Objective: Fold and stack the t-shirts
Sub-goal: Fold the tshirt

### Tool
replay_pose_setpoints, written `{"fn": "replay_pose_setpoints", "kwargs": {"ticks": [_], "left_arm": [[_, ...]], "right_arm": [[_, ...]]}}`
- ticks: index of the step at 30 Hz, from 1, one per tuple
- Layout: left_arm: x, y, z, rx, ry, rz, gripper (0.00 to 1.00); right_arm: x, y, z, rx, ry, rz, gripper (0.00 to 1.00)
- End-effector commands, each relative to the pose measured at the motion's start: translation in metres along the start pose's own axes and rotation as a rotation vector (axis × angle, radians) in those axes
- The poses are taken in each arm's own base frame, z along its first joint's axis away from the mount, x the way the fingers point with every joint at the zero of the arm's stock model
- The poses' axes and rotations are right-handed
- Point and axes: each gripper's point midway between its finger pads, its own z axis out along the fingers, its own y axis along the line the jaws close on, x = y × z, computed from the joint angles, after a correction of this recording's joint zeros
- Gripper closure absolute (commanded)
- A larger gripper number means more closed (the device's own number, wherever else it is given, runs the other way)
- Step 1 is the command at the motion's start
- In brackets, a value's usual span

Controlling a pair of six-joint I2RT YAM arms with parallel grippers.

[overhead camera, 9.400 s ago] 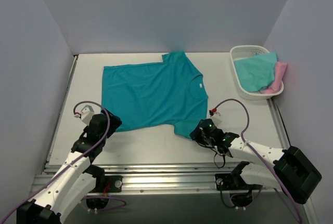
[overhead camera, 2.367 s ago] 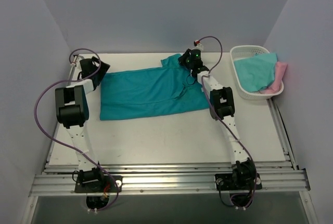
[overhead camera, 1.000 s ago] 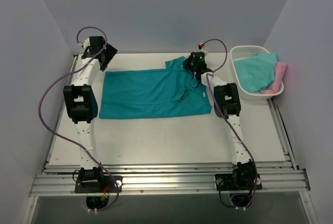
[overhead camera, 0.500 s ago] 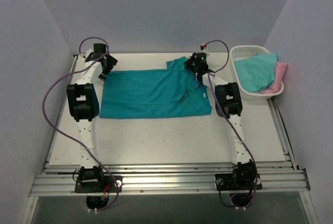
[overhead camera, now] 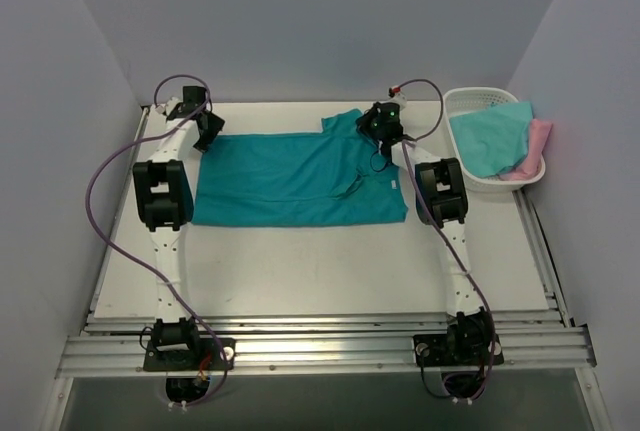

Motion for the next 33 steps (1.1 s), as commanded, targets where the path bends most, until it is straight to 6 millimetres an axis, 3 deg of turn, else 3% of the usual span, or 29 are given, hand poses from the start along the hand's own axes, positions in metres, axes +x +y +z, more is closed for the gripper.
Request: {"fn": "replay_pose_setpoints", "kwargs": {"ticks": [1, 4, 7, 13, 15, 17, 18, 21, 23, 24, 26, 28, 33], "left_arm": [[0.010, 0.012, 0.015, -0.040, 0.035, -0.023, 0.33], [0.019, 0.016, 0.022, -0.051, 0.064, -0.032, 0.68], [0.023, 0.017, 0.027, -0.055, 0.078, -0.034, 0.78], [0.029, 0.019, 0.032, -0.056, 0.097, -0.036, 0.86], [0.031, 0.018, 0.032, -0.050, 0.104, -0.036, 0.97], [0.027, 0.012, 0.031, -0.036, 0.096, -0.030, 0.97], [0.023, 0.010, 0.028, -0.031, 0.086, -0.019, 0.86], [0.005, 0.002, 0.015, -0.028, 0.037, -0.019, 0.27], [0.006, 0.001, 0.011, -0.035, 0.052, -0.016, 0.07], [-0.005, -0.014, 0.002, -0.003, 0.038, -0.023, 0.03], [0.003, 0.002, 0.011, -0.055, 0.094, -0.023, 0.04], [0.000, 0.005, 0.018, -0.062, 0.116, -0.044, 0.06], [0.037, 0.051, 0.036, -0.200, 0.247, -0.063, 0.00]], "right_arm": [[-0.033, 0.015, -0.012, -0.021, -0.044, 0.006, 1.00], [-0.034, 0.013, -0.014, -0.023, -0.047, 0.013, 1.00], [-0.038, 0.010, -0.018, -0.023, -0.054, 0.021, 1.00], [-0.045, 0.012, -0.026, -0.035, -0.065, 0.035, 1.00], [-0.049, 0.016, -0.030, -0.044, -0.076, 0.037, 1.00], [-0.047, 0.015, -0.032, -0.046, -0.072, 0.040, 1.00], [-0.047, 0.016, -0.033, -0.047, -0.074, 0.041, 1.00], [-0.043, 0.013, -0.033, -0.047, -0.067, 0.045, 1.00], [-0.040, 0.010, -0.032, -0.043, -0.061, 0.047, 1.00], [-0.039, 0.010, -0.032, -0.044, -0.058, 0.047, 1.00], [-0.038, 0.009, -0.033, -0.046, -0.058, 0.052, 1.00], [-0.037, 0.007, -0.034, -0.053, -0.058, 0.066, 1.00], [-0.040, -0.005, -0.044, -0.059, -0.058, 0.119, 1.00]]}}
